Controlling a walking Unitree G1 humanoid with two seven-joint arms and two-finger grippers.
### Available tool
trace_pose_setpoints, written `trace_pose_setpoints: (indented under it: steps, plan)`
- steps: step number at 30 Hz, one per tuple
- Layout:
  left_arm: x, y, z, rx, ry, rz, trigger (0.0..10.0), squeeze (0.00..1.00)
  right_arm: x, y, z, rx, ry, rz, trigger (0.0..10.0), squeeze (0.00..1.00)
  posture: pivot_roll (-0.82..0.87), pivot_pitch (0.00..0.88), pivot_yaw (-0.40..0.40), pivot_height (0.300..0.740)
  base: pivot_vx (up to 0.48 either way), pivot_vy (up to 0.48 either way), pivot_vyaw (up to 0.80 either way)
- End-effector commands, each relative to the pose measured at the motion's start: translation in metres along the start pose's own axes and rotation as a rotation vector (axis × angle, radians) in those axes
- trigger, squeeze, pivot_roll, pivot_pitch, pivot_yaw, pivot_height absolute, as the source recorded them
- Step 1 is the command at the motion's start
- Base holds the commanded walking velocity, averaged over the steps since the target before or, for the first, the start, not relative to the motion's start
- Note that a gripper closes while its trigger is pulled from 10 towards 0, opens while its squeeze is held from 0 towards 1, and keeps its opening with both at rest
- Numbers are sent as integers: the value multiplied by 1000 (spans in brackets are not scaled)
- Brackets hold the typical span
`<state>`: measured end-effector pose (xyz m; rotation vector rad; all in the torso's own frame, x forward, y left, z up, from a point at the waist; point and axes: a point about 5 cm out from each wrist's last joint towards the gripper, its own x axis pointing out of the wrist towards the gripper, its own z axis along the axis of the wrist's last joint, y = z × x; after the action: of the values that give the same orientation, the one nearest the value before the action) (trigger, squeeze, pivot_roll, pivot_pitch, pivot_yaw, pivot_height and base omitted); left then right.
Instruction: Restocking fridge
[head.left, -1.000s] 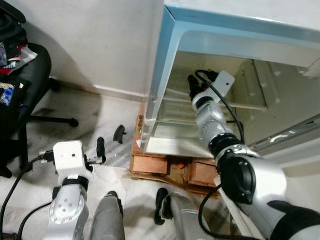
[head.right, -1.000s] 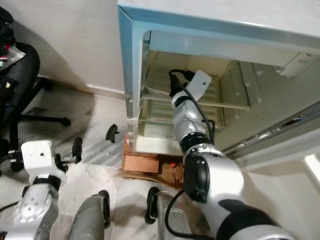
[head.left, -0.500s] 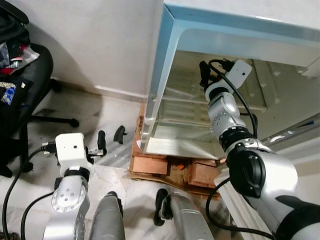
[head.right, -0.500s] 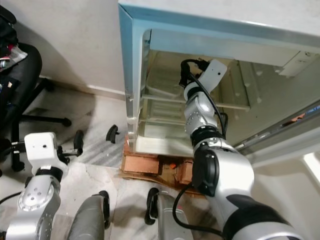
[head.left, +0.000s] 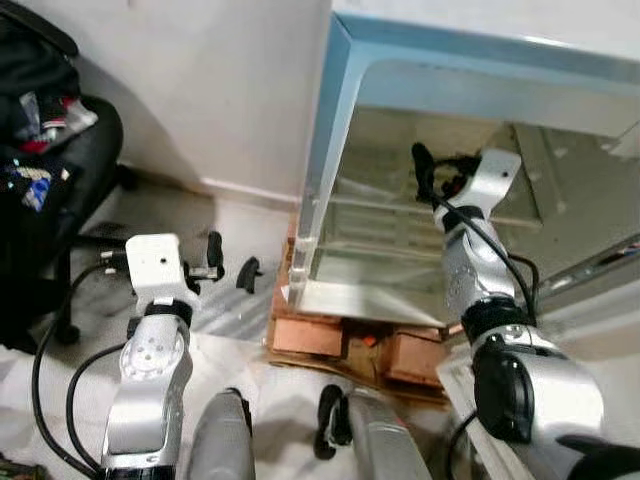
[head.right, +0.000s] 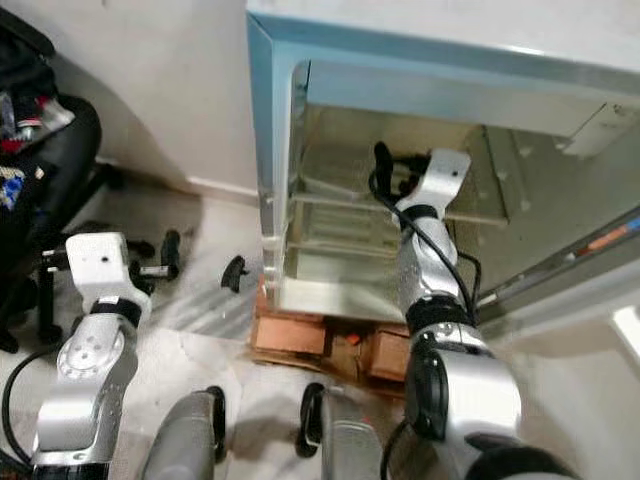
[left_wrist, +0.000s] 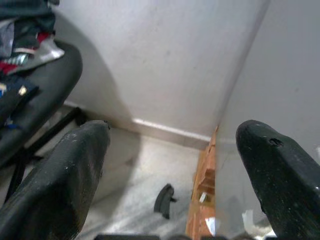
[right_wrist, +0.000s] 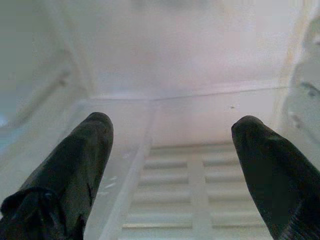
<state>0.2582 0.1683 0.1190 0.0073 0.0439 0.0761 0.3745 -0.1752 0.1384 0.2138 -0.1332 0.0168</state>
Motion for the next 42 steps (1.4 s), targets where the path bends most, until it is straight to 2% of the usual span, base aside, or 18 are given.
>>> trace_pose_setpoints:
  steps: [1, 2, 4, 5, 6, 8, 9, 10, 12, 13, 15, 16, 27, 29, 32, 36, 39, 42]
  plan:
    - [1, 2, -5, 2, 11, -3, 10000, 0, -7, 5, 2, -47, -32, 70, 10000, 0, 166, 103, -51, 740, 0, 0, 0]
    - [1, 2, -5, 2, 11, -3, 10000, 0, -7, 5, 2, -47, -32, 70, 10000, 0, 166, 103, -51, 740, 0, 0, 0]
    - [12, 1, -3, 9, -3, -18, 10000, 0, -24, 16, 2, -99, -91, 161, 10000, 0, 147, 68, -29, 740, 0, 0, 0]
    - [12, 1, -3, 9, -3, -18, 10000, 0, -24, 16, 2, -99, -91, 161, 10000, 0, 147, 68, -29, 740, 0, 0, 0]
    - [16, 1, -2, 16, -7, -25, 10000, 0, -34, 21, 1, -124, -108, 183, 10000, 0, 137, 54, -17, 740, 0, 0, 0]
    - [20, 2, -3, 19, -7, -32, 10000, 0, -40, 22, -2, -122, -100, 181, 10000, 0, 131, 43, -12, 740, 0, 0, 0]
    - [21, 2, -3, 22, -8, -34, 10000, 0, -45, 20, -5, -126, -89, 165, 10000, 0, 131, 34, -10, 740, 0, 0, 0]
    - [21, 3, -3, 29, -14, -37, 10000, 0, -58, 16, -10, -131, -66, 145, 10000, 0, 131, 28, -10, 740, 0, 0, 0]
    - [21, 3, -3, 31, -16, -38, 10000, 0, -63, 16, -12, -131, -57, 143, 10000, 0, 130, 25, -10, 740, 0, 0, 0]
    - [20, 4, -4, 42, -17, -43, 10000, 0, -76, 9, -19, -141, -19, 105, 10000, 0, 123, 21, -9, 740, 0, 0, 0]
    - [20, 5, -6, 45, -12, -41, 10000, 0, -85, 4, -24, -137, 10, 73, 10000, 0, 123, 21, -9, 740, 0, 0, 0]
    - [20, 4, -7, 42, -11, -39, 10000, 0, -92, -1, -24, -171, 25, 46, 10000, 0, 111, 15, -13, 740, -240, 0, 0]
    - [26, -4, -14, 20, 11, -71, 10000, 0, -98, -12, -13, -267, 3, -22, 10000, 0, 46, 0, 8, 740, -321, 0, 0]
    - [29, -4, -20, 31, 26, -76, 10000, 0, -103, -12, -15, -282, 32, -57, 10000, 0, 23, 0, 16, 740, -338, 0, 0]
    - [33, -6, -21, 44, 32, -98, 10000, 0, -102, -8, -17, -246, 43, -55, 10000, 0, 13, 0, 19, 740, -331, 0, 0]
    - [37, -12, -17, 63, 23, -147, 10000, 0, -100, 1, -15, -258, 27, -23, 10000, 0, 15, 0, 19, 740, -332, 0, 0]
    - [35, -17, -15, 85, 16, -201, 10000, 0, -99, 4, -12, -240, 24, -28, 10000, 0, 4, 5, 34, 740, -358, 0, 0]
    - [33, -15, -22, 80, 41, -192, 10000, 0, -101, 5, -9, -224, 18, -32, 10000, 0, -10, 18, 49, 740, -360, 0, 0]
